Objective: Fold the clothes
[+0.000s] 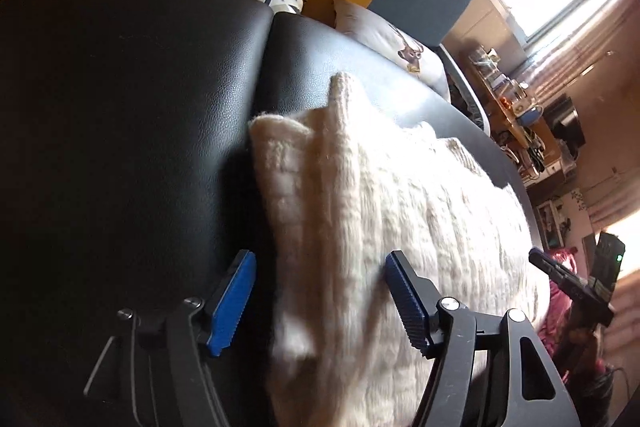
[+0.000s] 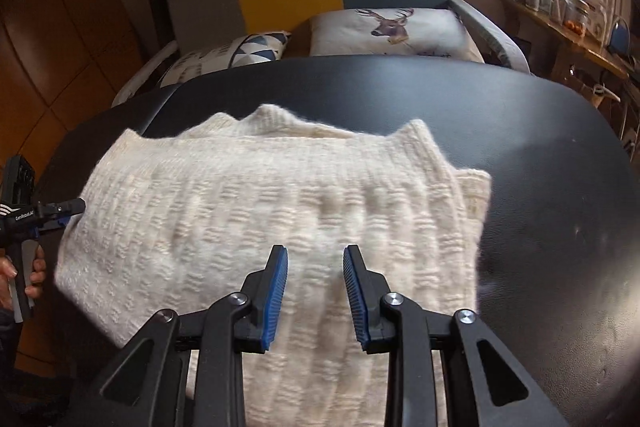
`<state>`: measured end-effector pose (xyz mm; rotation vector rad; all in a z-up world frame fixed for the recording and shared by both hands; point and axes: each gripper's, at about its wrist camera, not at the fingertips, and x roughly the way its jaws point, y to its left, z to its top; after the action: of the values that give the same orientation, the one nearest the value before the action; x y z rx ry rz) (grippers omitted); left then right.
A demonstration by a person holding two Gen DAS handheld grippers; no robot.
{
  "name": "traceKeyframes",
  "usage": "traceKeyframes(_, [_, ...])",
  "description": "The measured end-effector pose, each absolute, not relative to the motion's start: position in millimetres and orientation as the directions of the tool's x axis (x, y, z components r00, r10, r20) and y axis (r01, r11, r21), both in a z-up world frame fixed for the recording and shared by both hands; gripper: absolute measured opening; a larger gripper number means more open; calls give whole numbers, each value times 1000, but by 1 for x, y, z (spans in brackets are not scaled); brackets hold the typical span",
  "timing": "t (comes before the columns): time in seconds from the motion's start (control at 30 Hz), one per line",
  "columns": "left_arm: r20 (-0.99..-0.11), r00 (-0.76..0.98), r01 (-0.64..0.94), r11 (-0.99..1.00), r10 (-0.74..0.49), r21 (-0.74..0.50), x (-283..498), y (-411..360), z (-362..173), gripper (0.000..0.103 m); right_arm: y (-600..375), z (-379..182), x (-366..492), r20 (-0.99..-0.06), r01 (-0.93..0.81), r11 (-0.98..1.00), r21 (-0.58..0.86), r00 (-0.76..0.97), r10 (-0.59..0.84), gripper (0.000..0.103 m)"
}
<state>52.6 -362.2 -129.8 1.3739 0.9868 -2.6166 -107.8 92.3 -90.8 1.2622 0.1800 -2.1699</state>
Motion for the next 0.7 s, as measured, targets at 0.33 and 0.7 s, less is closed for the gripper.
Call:
traceKeyframes(0.33, [-713, -613, 273, -755, 342, -596, 24, -360, -134, 61, 109, -113, -119, -844, 553, -803, 222, -304, -442, 29])
traceKeyframes(0.7, [-691, -626, 340, -670, 363, -660, 36, -375, -139, 52, 129, -102, -108, -879, 582, -805, 115, -318, -356, 29])
